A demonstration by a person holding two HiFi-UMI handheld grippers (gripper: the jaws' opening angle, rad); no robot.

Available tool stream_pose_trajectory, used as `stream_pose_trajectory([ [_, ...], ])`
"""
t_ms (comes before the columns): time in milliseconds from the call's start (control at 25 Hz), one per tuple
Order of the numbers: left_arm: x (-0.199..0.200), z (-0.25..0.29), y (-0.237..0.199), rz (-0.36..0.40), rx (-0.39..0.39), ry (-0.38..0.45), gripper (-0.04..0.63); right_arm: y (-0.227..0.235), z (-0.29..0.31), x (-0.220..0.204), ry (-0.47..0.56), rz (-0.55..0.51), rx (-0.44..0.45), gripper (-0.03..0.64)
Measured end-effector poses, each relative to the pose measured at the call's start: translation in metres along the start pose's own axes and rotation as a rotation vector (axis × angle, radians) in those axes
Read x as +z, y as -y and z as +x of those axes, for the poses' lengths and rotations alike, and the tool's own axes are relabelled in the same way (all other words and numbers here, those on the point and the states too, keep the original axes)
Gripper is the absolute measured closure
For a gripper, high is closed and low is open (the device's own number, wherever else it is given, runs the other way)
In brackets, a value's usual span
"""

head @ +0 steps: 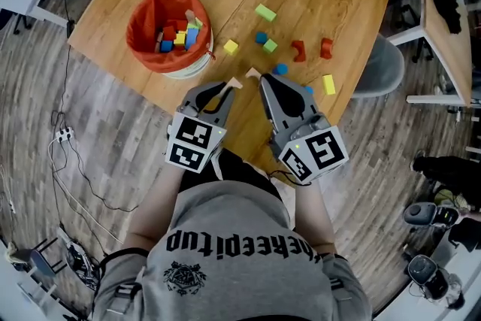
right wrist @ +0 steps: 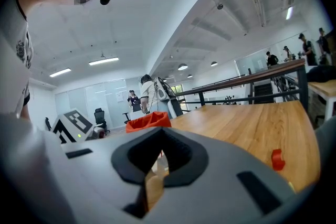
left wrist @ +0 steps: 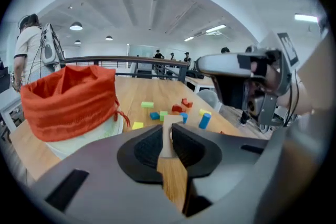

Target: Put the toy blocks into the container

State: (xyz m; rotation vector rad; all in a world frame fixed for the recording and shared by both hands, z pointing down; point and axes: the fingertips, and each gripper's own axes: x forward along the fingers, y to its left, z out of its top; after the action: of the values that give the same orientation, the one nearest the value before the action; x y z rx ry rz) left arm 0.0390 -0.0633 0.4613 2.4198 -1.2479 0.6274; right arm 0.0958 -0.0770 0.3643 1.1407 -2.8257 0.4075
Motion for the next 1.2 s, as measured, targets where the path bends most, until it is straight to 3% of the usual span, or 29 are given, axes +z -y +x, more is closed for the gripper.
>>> stream_pose_trajectory([
  [520, 0.083, -0.052, -0.022, 0.012, -0.020, 0.228, 0.529, -0.024, 0.032, 0.022, 0.034, -0.031, 0.023, 0.606],
  [880, 0.102, -0.075, -0.053, -0.015, -0.028, 0.301, 0.529, -0.042, 0.056, 0.031, 0.041, -0.047, 0.025, 0.606],
  [1200, 0.118, -0.089, -0.096, 0.010, 0.006, 0.339, 0.529, -0.052, 0.074, 0.038, 0.053, -0.060, -0.001, 0.606],
])
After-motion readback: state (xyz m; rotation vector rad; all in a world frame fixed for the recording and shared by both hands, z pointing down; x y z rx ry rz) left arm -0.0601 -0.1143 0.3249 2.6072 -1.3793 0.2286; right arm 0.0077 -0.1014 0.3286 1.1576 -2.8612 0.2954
